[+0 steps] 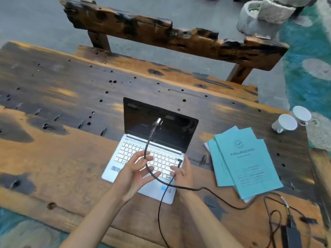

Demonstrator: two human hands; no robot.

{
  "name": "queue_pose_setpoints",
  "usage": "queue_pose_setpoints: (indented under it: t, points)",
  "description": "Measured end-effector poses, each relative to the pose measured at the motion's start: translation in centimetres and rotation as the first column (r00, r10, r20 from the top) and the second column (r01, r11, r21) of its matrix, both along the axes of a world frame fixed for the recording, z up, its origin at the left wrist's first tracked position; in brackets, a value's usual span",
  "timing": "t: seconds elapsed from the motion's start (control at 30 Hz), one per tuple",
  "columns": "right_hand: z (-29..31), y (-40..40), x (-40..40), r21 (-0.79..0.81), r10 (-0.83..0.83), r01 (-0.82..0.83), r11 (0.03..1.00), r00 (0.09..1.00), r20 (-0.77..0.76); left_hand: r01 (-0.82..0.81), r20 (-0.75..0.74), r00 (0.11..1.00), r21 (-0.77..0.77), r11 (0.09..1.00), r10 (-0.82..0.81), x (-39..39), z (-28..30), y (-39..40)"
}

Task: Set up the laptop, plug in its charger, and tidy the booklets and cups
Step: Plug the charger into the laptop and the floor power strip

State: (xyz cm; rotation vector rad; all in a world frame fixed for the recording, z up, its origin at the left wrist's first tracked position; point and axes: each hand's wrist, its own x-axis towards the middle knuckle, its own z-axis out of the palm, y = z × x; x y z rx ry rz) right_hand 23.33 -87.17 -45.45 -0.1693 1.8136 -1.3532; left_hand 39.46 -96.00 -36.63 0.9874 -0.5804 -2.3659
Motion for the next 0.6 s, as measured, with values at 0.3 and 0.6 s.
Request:
queue_pose_setpoints:
  t: [0.3, 0.6]
  points:
    - [-3.3, 1.0, -5.3, 0.079, -0.095, 0.11, 0.991, 0.979, -0.179, 0.248, 0.409, 0.872, 0.108, 0.963, -0.27, -1.6, -5.1, -0.9]
    - [-7.9, 1.4, -7.3, 0.179, -0.032, 0.076, 0.981, 0.971, -0.238, 0.545, 0.814, 0.573, -0.299, 0.783, -0.088, -5.0, -8.8, -1.1]
